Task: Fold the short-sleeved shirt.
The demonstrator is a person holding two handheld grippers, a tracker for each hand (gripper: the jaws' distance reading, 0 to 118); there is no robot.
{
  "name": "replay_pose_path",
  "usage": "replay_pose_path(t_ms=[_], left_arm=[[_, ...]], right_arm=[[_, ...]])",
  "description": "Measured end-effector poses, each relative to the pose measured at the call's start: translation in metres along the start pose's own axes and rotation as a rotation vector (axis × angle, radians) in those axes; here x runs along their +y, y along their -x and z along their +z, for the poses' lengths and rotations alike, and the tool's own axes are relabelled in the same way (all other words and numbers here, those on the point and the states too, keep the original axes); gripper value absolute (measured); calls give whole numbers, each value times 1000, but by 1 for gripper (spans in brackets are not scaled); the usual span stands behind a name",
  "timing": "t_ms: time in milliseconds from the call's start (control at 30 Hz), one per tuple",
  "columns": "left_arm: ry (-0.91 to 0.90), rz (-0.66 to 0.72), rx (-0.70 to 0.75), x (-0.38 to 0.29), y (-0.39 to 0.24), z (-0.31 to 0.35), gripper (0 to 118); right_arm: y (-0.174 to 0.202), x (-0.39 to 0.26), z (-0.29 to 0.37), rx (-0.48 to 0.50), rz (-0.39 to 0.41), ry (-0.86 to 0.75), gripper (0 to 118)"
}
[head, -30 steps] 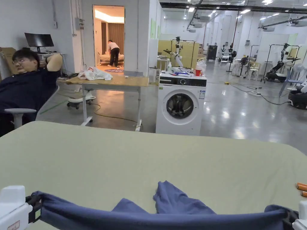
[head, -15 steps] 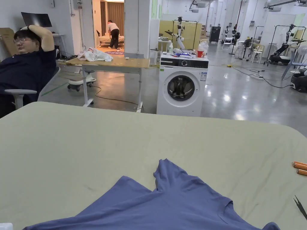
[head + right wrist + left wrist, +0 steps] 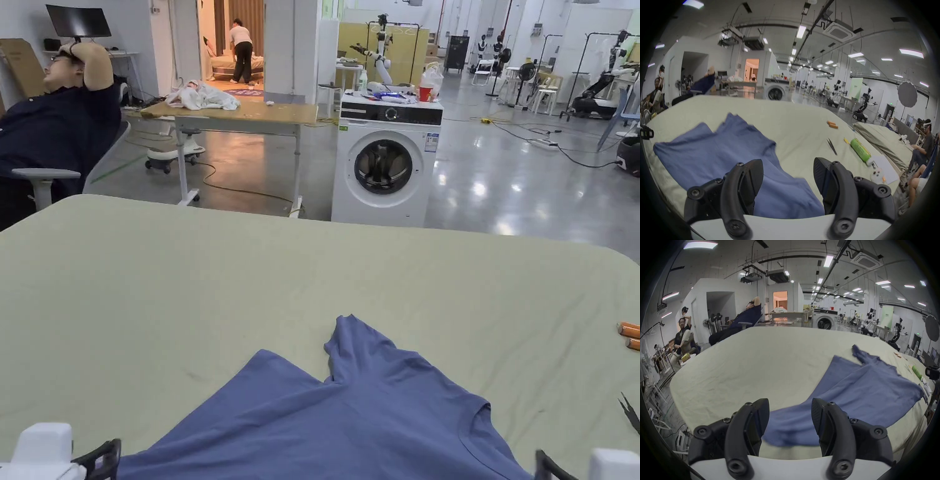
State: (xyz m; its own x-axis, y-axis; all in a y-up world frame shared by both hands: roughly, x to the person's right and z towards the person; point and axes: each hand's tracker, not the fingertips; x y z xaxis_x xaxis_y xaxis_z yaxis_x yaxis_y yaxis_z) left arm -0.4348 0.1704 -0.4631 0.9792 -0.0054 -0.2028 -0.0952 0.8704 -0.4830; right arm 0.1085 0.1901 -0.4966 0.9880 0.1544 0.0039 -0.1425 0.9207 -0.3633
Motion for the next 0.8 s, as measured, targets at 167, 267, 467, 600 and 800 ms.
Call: replay_pose_path(t_ms=[167, 267, 467, 600, 800], left_arm=[[-134, -31, -54, 36, -58, 11, 54], [-208, -37, -66, 53, -80, 9, 45], [-340, -77, -45, 80, -108, 13, 4], [-376, -96, -27, 87, -114, 14, 0], [-388, -96, -12, 86, -106, 17, 0]], right_arm=[[36, 32, -5, 20, -40, -166, 69], [53, 52, -7, 13, -57, -230, 69], [75, 78, -9, 21, -72, -296, 39], [83, 85, -8, 13, -67, -337, 6], [87, 91, -7, 27, -87, -329, 0]])
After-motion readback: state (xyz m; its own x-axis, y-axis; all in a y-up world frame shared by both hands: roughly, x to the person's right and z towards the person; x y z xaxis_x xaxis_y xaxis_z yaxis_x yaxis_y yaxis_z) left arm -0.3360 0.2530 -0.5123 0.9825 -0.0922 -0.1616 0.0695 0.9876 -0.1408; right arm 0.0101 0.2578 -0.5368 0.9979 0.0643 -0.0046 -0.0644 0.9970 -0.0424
